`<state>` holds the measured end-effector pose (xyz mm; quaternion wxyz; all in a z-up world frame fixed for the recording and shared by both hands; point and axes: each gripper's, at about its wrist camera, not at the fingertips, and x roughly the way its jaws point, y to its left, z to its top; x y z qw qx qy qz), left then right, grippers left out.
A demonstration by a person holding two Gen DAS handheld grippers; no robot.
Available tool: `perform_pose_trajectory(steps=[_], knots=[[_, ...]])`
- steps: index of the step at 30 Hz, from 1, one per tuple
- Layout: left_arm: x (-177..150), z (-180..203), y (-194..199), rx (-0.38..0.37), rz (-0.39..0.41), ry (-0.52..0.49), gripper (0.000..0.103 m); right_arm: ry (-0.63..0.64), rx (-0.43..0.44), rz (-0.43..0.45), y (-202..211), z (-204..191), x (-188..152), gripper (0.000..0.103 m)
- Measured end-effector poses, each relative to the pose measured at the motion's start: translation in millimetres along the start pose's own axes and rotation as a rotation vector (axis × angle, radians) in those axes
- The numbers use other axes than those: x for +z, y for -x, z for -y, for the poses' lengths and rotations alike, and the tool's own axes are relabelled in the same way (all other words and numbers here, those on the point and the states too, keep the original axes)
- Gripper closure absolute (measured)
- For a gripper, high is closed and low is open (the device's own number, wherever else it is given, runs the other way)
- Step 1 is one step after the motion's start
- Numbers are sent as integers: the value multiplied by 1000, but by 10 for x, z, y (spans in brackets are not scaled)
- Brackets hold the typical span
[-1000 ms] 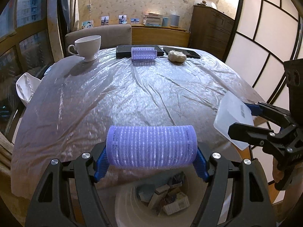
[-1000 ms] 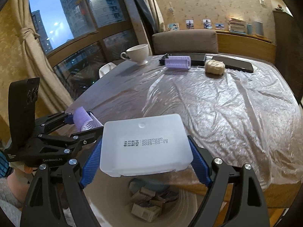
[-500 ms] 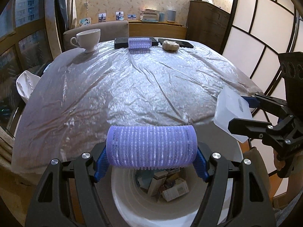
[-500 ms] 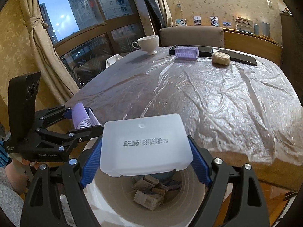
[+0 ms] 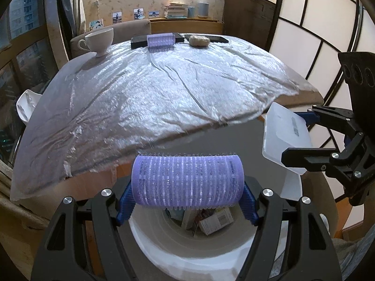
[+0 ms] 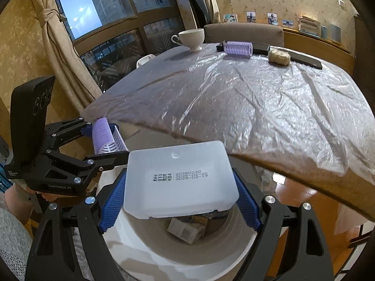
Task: Collect trash
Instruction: 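Carry the purple roller and white case with both tools over the white bin, then open both tools to drop the roller and case into the bin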
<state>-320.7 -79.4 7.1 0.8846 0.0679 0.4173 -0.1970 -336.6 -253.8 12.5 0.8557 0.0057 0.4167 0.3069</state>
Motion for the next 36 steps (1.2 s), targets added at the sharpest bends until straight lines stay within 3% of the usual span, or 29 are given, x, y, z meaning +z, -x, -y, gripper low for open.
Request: perform_pose_trajectory(steps=[11, 36], knots=[[-159, 99, -127, 7, -50, -23, 30, -6, -3, -71, -155, -9, -200, 21], [-267, 73, -549, 14, -155, -28, 30, -35, -72, -145, -461, 99, -414, 21]])
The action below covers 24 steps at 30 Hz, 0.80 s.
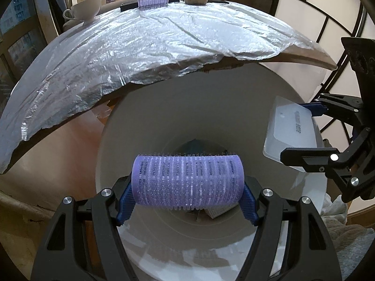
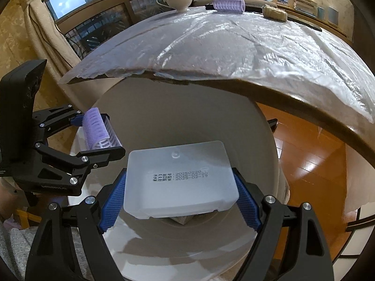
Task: Collect trash
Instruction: 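Open both tools to drop the roller and case into the bin, then move both open tools back over the table toward the remaining items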
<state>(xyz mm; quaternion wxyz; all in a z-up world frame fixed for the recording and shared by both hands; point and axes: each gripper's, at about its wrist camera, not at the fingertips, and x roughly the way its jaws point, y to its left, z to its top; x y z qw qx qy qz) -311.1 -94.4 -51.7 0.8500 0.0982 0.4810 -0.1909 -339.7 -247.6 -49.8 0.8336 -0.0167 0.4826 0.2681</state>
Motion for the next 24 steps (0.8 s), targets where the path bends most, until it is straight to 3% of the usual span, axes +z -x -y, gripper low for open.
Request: perform_pose_trajectory(steps=[2, 5, 13, 20, 24], knots=[[2, 7, -21, -10, -7, -8, 30, 6, -13, 1, -15, -5, 3, 20], [5, 22, -47, 6, -14, -16, 29, 14, -26, 23, 16, -25, 10, 10], [19, -21, -45, 1, 4, 10, 9, -10, -27, 47, 85, 30, 30, 9], [51, -36, -12, 4, 22, 6, 8, -32, -11, 78, 201, 94, 50, 9], [120, -27, 199, -34, 78, 15, 8, -54, 31, 144, 415, 147, 167, 9]])
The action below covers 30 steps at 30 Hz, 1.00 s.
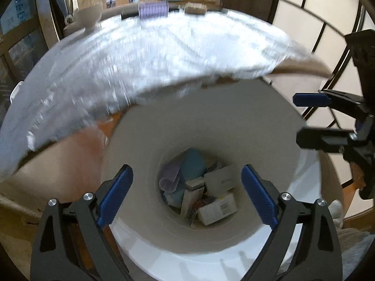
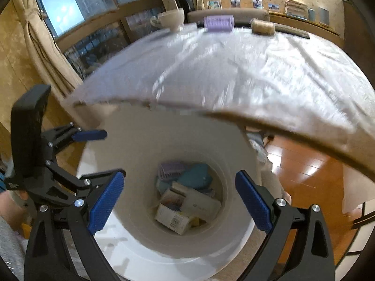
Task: Collect trash
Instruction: 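Move both open tools back over the table toward the remaining items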
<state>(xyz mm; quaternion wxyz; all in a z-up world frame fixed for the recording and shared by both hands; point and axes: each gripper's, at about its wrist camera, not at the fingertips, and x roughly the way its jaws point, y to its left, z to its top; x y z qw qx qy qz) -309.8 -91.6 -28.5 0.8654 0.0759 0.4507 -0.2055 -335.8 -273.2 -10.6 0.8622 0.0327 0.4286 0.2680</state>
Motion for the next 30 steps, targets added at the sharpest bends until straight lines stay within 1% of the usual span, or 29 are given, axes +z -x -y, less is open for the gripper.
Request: perform_pose_trajectory(steps=[1, 3, 5, 6, 7, 8, 9, 11, 13, 15, 17, 19, 23, 24, 26, 28, 30], knots=[[35, -7, 61, -14, 19, 3, 8, -4, 6, 24, 59, 5, 59, 9], [136, -23, 265, -54, 86, 8, 8, -21, 10, 87, 207, 70, 234, 9], [268, -25, 410, -62, 142, 0, 8, -37, -14, 146, 317, 163, 444, 8], [339, -32, 471, -51, 169, -8, 8, -42, -39, 169, 346, 206, 537, 7], [436, -40, 526, -27, 204, -19, 8, -41, -80, 198, 370, 262, 676, 7], [544, -54, 553, 10, 232, -30, 8, -34, -102, 213, 369, 295, 766, 7], [668, -78, 555, 53, 248, -34, 8, -27, -133, 228, 354, 332, 889, 7], [867, -141, 517, 87, 262, -32, 7, -27, -206, 227, 252, 430, 1173, 7], [1159, -254, 396, 100, 251, -16, 7, -23, -244, 220, 138, 534, 1398, 7], [1377, -339, 267, 89, 236, -4, 7, -31, -296, 196, -56, 687, 1668, 7], [1668, -451, 41, 91, 215, 5, 7, -48, -313, 161, -243, 832, 1871, 7], [1922, -599, -201, 76, 188, 38, 7, -66, -333, 125, -448, 959, 2042, 7], [2279, -821, -627, 54, 120, 110, 7, -78, -385, 41, -870, 1166, 2318, 7], [2357, -855, -721, 58, 112, 120, 7, -80, -404, 23, -953, 1208, 2362, 7], [2446, -888, -827, 67, 107, 113, 7, -83, -425, 3, -1076, 1282, 2421, 7], [2541, -912, -957, 90, 93, 107, 7, -96, -421, -15, -1173, 1354, 2481, 7], [2602, -917, -1055, 84, 75, 108, 7, -93, -424, -26, -1230, 1385, 2524, 8]])
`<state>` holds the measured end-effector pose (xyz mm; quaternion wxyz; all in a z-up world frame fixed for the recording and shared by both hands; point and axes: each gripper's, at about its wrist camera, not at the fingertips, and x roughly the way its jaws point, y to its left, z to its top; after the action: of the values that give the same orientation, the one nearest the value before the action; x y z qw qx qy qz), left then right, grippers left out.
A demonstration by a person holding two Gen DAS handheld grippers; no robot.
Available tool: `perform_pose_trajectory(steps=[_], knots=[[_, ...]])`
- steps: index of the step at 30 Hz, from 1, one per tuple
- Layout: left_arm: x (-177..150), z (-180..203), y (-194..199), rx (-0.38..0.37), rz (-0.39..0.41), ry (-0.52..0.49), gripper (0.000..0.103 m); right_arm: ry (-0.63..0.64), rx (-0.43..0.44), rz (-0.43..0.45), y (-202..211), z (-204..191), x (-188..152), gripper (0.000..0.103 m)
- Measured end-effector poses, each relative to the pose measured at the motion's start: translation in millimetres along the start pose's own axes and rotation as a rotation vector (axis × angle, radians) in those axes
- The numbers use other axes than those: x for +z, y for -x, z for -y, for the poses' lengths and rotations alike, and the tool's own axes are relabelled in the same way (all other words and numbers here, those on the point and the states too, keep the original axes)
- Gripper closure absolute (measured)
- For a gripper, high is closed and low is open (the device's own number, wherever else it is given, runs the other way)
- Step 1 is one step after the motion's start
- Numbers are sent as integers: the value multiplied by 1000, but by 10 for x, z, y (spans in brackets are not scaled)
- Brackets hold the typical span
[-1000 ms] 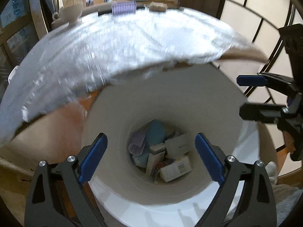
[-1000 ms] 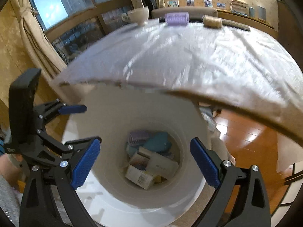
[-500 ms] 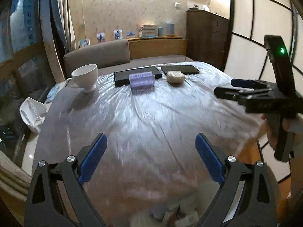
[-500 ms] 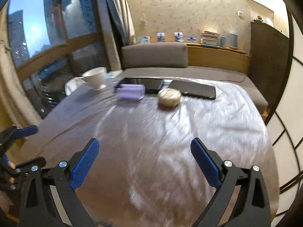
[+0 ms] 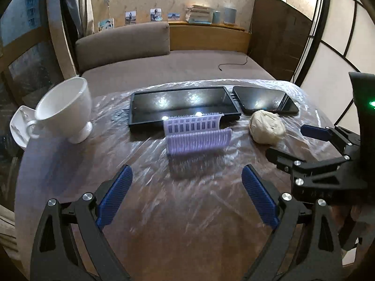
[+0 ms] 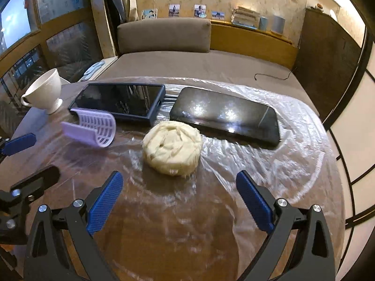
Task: Collect trash
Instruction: 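Move both open tools back over the table toward the remaining items, then grasp the lavender plastic basket with the left tool while the right tool grasps the cream cloth ball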
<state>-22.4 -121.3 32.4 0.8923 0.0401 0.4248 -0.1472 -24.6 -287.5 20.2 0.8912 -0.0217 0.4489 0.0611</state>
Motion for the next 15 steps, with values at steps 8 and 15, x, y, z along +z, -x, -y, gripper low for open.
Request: perform_pose_trajectory(steps=[8, 15], knots=[[190, -7, -258, 17, -34, -8, 7, 19, -16, -32, -218, 2, 168, 17], [251, -68, -365, 1, -51, 18, 7, 6, -6, -28, -260, 69, 228, 19]])
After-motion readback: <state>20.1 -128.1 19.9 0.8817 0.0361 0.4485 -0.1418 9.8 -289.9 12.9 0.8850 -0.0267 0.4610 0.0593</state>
